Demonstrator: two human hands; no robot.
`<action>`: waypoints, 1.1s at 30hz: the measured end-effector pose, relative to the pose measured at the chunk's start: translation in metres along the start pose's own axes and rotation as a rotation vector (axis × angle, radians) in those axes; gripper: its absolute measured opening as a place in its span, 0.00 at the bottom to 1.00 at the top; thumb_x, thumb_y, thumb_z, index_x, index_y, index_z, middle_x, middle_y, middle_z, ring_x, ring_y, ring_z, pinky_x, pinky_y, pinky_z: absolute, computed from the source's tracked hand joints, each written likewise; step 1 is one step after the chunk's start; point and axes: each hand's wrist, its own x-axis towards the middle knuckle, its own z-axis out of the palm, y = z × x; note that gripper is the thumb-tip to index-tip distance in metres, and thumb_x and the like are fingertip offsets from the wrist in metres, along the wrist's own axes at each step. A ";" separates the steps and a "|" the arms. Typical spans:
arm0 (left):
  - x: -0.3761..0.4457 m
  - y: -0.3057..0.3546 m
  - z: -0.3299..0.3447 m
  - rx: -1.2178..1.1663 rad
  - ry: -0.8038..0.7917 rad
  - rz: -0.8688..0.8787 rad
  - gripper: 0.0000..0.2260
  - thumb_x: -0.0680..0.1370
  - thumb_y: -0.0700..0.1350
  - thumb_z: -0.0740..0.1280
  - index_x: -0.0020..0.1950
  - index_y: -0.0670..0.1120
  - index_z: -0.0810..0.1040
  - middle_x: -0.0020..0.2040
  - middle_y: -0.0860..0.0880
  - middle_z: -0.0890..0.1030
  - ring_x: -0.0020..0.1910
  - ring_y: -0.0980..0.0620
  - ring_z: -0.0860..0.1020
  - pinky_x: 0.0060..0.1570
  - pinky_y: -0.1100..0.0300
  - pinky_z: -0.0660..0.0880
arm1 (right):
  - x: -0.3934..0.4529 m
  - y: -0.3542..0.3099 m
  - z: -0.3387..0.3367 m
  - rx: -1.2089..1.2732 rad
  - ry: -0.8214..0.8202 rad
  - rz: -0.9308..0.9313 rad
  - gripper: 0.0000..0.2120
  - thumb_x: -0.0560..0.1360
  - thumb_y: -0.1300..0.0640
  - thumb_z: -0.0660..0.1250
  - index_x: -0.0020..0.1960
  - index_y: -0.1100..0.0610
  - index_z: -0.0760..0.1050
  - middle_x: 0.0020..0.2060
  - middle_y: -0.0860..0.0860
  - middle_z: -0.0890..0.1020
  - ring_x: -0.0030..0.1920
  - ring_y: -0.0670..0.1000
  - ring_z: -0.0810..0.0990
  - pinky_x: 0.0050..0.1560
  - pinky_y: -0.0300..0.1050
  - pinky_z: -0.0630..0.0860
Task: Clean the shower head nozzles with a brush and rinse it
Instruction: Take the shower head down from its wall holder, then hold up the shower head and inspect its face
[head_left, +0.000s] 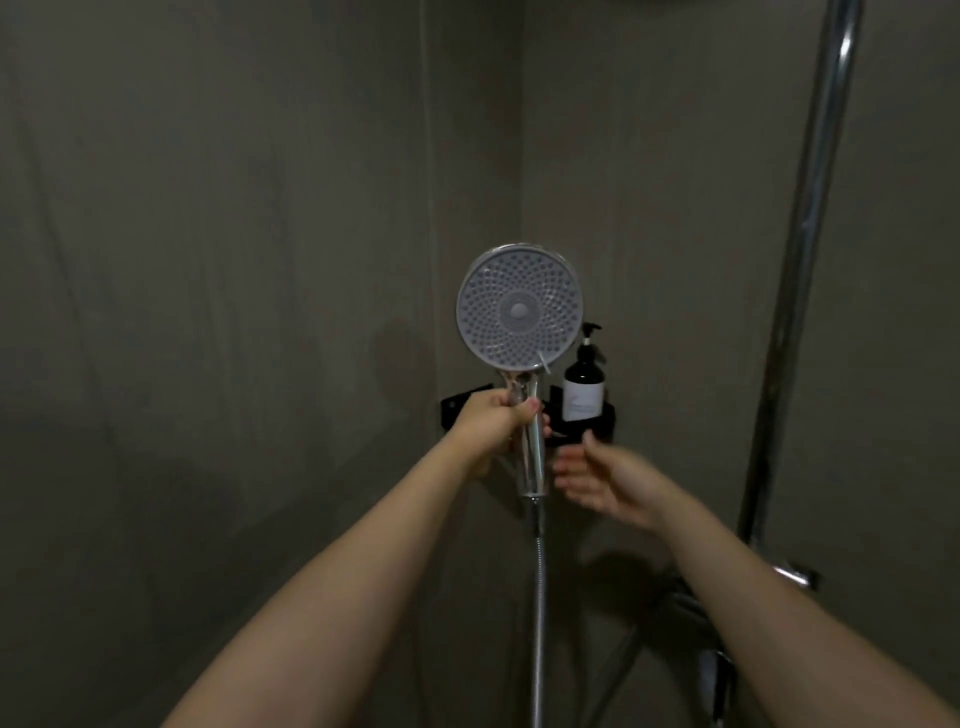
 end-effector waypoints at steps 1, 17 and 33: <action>0.000 0.001 -0.006 -0.014 0.014 0.004 0.06 0.79 0.39 0.62 0.42 0.43 0.74 0.39 0.45 0.80 0.36 0.54 0.81 0.44 0.59 0.78 | 0.001 0.012 0.008 -0.005 -0.092 0.063 0.14 0.79 0.49 0.55 0.50 0.56 0.74 0.46 0.54 0.80 0.45 0.50 0.80 0.46 0.45 0.76; 0.007 0.004 -0.023 -0.231 0.191 0.034 0.10 0.81 0.40 0.56 0.41 0.44 0.71 0.38 0.48 0.75 0.37 0.53 0.75 0.45 0.59 0.73 | 0.013 0.048 0.064 0.080 -0.279 -0.100 0.13 0.81 0.61 0.51 0.46 0.59 0.73 0.33 0.51 0.74 0.27 0.43 0.71 0.35 0.37 0.68; 0.002 -0.001 -0.008 -0.283 0.220 0.001 0.10 0.81 0.41 0.57 0.41 0.44 0.71 0.37 0.48 0.75 0.37 0.53 0.74 0.42 0.60 0.72 | 0.005 0.039 0.049 -0.169 -0.264 -0.139 0.10 0.80 0.62 0.54 0.47 0.57 0.73 0.39 0.52 0.81 0.33 0.44 0.79 0.39 0.38 0.74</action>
